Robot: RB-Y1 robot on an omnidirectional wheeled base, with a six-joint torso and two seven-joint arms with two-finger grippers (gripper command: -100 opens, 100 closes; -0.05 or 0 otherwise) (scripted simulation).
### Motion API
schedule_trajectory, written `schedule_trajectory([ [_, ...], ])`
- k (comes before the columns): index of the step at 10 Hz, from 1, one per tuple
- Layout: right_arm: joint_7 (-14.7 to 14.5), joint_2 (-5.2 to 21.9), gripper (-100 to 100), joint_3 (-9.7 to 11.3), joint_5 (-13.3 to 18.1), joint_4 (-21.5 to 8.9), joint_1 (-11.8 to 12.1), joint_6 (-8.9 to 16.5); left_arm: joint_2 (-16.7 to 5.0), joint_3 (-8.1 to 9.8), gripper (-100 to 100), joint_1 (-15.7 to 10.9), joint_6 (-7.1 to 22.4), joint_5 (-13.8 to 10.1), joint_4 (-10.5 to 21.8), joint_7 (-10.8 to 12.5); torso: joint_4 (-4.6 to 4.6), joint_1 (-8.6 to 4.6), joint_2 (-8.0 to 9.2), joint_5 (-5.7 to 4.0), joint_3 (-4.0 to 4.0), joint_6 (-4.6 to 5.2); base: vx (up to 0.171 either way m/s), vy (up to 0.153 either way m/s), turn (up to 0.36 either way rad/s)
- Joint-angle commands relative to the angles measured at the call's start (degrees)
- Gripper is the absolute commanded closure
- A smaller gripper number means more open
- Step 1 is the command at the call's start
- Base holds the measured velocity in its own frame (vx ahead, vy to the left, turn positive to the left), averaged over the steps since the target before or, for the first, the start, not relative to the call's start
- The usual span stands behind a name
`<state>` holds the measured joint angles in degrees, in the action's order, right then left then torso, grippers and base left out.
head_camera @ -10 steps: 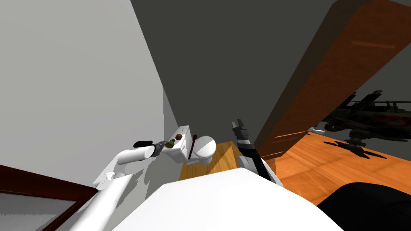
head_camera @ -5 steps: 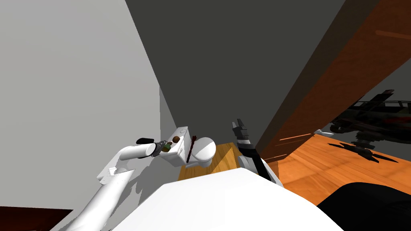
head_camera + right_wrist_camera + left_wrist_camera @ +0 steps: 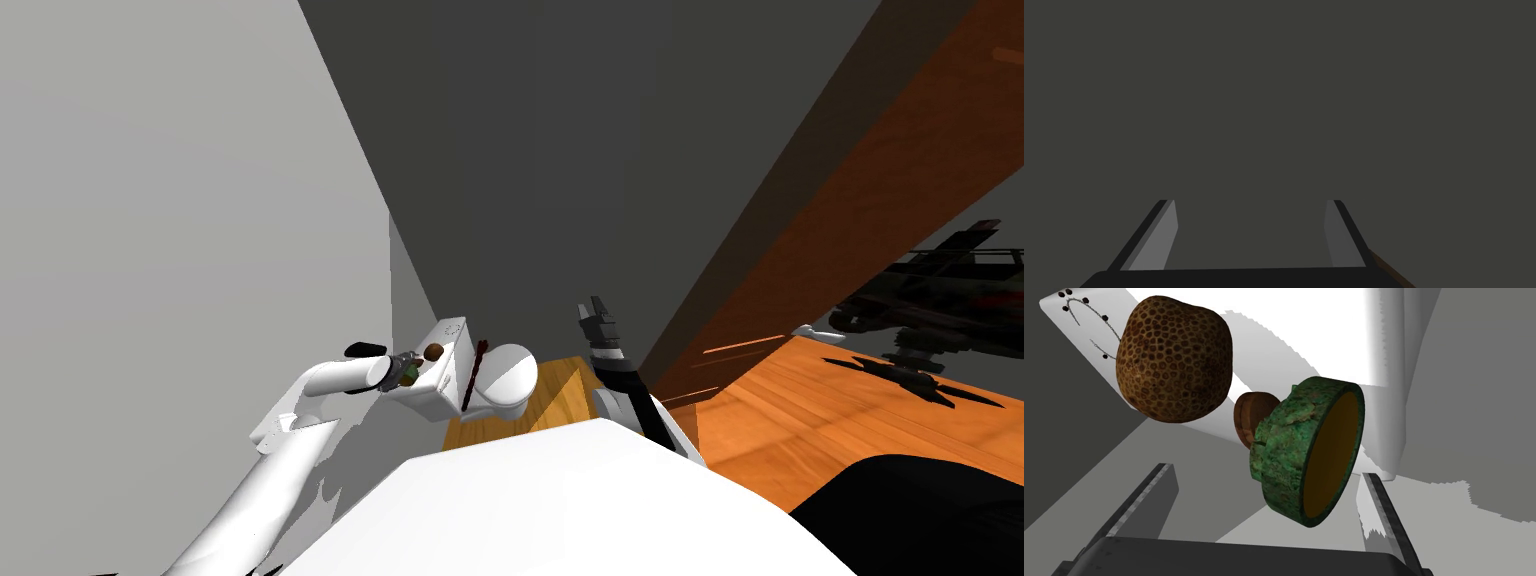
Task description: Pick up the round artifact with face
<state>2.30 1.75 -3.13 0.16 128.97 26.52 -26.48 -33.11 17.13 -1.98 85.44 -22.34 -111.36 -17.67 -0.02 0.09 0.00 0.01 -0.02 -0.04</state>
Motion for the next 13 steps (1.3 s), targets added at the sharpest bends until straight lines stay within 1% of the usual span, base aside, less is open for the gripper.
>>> schedule_trajectory([
  [1,0.0,0.0,0,0.0,0.0,0.0,0.0,0.0,0.21,-0.36,-100,0.02,-1.76,0.41,1.58,-0.17,0.0,0.0,0.0,0.0,0.0,0.0,0.013,0.016,-0.037],
  [2,0.0,0.0,0,0.0,0.0,0.0,0.0,0.0,0.44,-0.74,-100,0.02,-2.95,0.83,2.71,-0.21,0.0,0.04,0.0,0.01,0.0,-0.01,0.015,0.018,-0.023],
  [3,0.0,0.0,0,0.0,0.0,0.0,0.0,0.0,0.24,-0.44,-100,0.02,-2.16,0.49,2.1,-0.24,0.0,0.06,0.0,0.01,0.0,-0.01,0.007,0.008,-0.004],
  [4,0.0,0.0,0,0.0,0.0,0.0,0.0,0.0,0.24,-0.45,100,0.02,-2.39,0.5,2.22,-0.27,0.01,0.02,0.03,0.0,0.02,-0.01,0.0,0.0,0.0],
  [8,0.0,0.0,0,0.0,0.0,0.0,0.0,0.0,0.24,-0.46,100,0.02,-2.35,0.5,2.21,-0.28,0.02,-0.02,0.07,-0.01,0.04,-0.02,0.0,0.0,0.0],
  [9,0.0,0.0,0,0.0,0.0,0.0,0.0,0.0,0.24,-0.46,0,0.02,-2.35,0.5,2.21,-0.28,0.02,-0.03,0.07,-0.01,0.05,-0.03,0.0,0.0,0.0],
  [10,0.0,0.0,0,0.0,0.0,0.0,0.0,0.0,-0.02,0.01,100,0.03,-0.57,-0.01,0.46,-0.12,0.03,-0.03,0.08,-0.01,0.05,-0.03,-0.012,-0.012,0.04],
  [11,0.0,0.0,0,0.0,0.0,0.0,0.0,0.0,-0.17,0.26,100,0.03,0.23,-0.29,-0.29,-0.08,0.05,-0.08,0.14,-0.04,0.09,-0.06,-0.019,-0.017,0.046],
  [12,0.0,0.0,0,0.0,0.0,0.0,0.0,0.0,-0.1,0.04,100,-0.14,-0.55,-0.07,0.47,-0.17,0.06,-0.12,0.19,-0.04,0.12,-0.05,-0.009,-0.008,0.009],
  [13,0.0,0.0,0,0.0,0.0,0.0,0.0,0.0,-0.11,0.05,0,-0.14,-0.35,-0.08,0.39,-0.14,0.05,-0.09,0.16,-0.03,0.1,-0.04,0.0,0.0,0.0],
])
